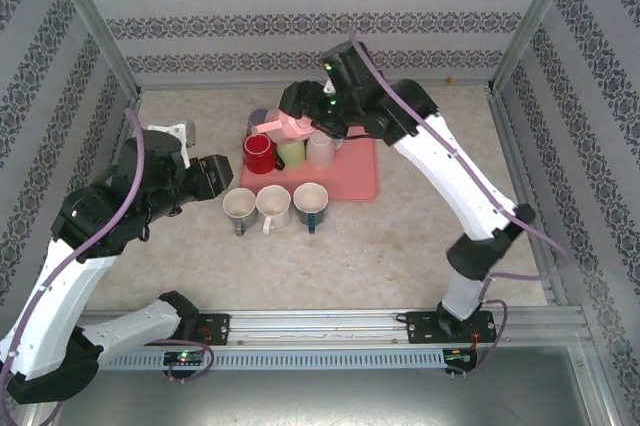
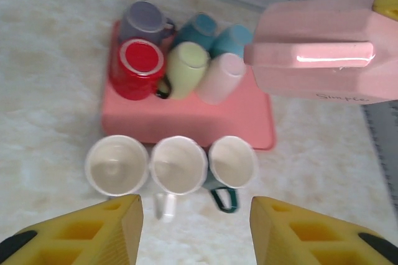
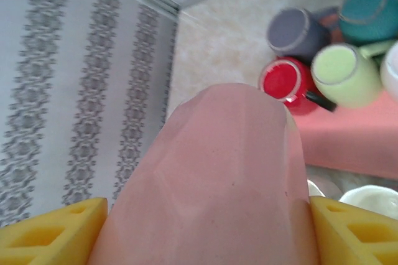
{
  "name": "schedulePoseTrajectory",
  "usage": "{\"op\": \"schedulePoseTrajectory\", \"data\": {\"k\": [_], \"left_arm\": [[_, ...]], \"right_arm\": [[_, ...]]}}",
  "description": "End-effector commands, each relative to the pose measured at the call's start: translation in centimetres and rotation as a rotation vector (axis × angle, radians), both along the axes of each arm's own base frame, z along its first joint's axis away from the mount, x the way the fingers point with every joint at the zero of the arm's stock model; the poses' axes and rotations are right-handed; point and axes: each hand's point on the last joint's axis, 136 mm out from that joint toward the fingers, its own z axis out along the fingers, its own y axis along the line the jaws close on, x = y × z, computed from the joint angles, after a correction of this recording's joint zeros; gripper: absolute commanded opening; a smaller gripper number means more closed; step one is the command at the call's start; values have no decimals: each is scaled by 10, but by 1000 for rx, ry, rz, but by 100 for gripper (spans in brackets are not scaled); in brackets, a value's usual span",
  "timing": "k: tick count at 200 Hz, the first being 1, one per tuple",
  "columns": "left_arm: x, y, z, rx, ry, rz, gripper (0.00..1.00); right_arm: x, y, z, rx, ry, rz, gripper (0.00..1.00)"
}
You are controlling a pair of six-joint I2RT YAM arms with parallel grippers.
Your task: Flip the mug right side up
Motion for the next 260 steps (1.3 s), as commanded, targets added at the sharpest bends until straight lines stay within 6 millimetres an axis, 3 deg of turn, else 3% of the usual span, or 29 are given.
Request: {"op": "schedulePoseTrajectory", "data": {"k": [1, 25, 56, 93, 130, 171, 203, 260], "left_arm": [[1, -34, 33, -223, -28, -101, 51], [3, -54, 57, -363, -66, -160, 52], [4, -79, 89, -551, -115, -267, 57], [18, -108, 97, -784, -60, -338, 63], [37, -114, 98, -895, -44, -354, 67], [40, -120, 120, -944, -106, -455, 66], [38, -120, 120, -955, -111, -467, 63], [51, -122, 93, -956, -38, -426, 64]], "right_arm": [[2, -11, 89, 227, -384, 20, 58], [-3, -35, 112, 310, -555, 0, 56], [-10, -59, 122, 338, -674, 2, 58], [-28, -73, 132, 338, -789, 49, 60], [-48, -82, 136, 339, -862, 100, 61], [-60, -83, 128, 318, -869, 150, 61], [-63, -87, 123, 308, -869, 152, 60], [-79, -79, 121, 331, -875, 241, 61]]}}
